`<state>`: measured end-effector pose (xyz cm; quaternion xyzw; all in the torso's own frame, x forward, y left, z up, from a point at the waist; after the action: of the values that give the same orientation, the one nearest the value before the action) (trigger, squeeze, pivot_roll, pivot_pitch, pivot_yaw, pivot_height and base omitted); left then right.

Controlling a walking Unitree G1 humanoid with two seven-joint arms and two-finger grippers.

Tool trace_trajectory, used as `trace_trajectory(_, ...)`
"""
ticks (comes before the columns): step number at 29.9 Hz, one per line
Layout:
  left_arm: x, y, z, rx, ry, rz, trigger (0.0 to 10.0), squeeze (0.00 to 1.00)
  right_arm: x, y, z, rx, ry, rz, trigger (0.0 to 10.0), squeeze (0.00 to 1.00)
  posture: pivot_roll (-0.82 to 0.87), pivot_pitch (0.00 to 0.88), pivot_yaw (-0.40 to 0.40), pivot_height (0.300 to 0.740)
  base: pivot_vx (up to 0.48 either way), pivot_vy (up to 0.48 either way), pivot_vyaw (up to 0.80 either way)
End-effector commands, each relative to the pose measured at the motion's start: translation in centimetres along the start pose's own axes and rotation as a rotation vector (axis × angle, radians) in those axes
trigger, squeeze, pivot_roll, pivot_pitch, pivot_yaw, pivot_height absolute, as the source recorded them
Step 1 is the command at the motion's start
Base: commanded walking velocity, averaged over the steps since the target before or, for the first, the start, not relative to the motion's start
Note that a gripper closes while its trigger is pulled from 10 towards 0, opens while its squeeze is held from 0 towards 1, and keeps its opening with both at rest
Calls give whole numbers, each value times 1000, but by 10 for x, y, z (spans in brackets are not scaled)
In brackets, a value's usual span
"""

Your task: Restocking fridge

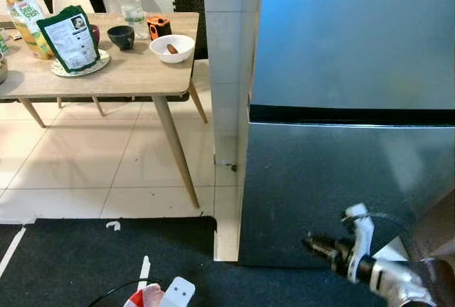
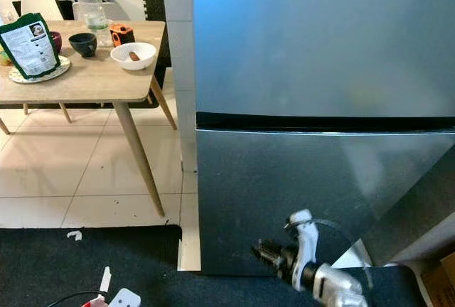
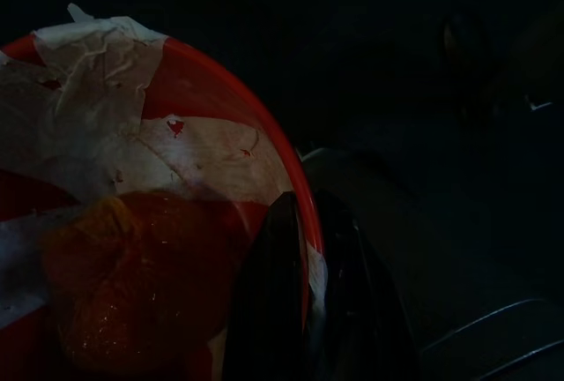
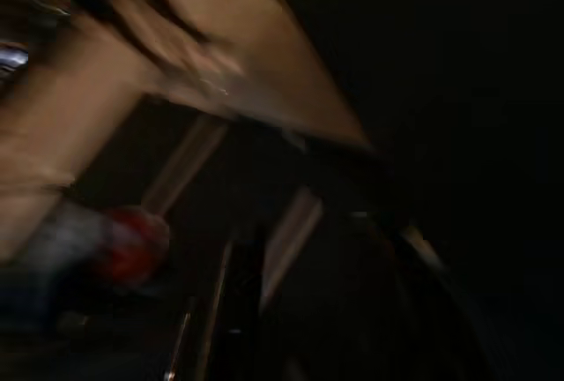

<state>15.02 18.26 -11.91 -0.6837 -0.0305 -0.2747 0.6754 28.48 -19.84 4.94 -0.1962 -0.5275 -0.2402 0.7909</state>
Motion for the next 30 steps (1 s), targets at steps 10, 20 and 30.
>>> trace_trajectory(10,-21,-3,1,-6,2,65,10000,0,138,27,21,155,-358,-344,10000,1000,-54,83,-9,740,0,0,0)
trace_trajectory(20,-19,-3,1,-7,-3,61,10000,0,169,45,29,74,-683,-135,10000,0,-55,82,-11,740,0,0,0)
trace_trajectory(30,-19,-3,-1,-11,-10,61,10000,0,180,50,22,-44,-1070,223,10000,0,-56,84,-16,740,0,0,0)
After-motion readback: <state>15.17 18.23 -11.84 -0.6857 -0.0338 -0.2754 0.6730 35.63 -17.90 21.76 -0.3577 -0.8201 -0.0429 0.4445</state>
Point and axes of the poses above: a point about 5 cm out from each wrist's last joint towards the gripper, its own y axis pointing out of the wrist towards the gripper, its own x axis along the axis of the wrist's last joint, z = x × y, the point moved 2 cm from there along y, pointing out of the wrist towards the gripper, and after that the axes turned 4 degrees about -y, right-handed, at the moved point
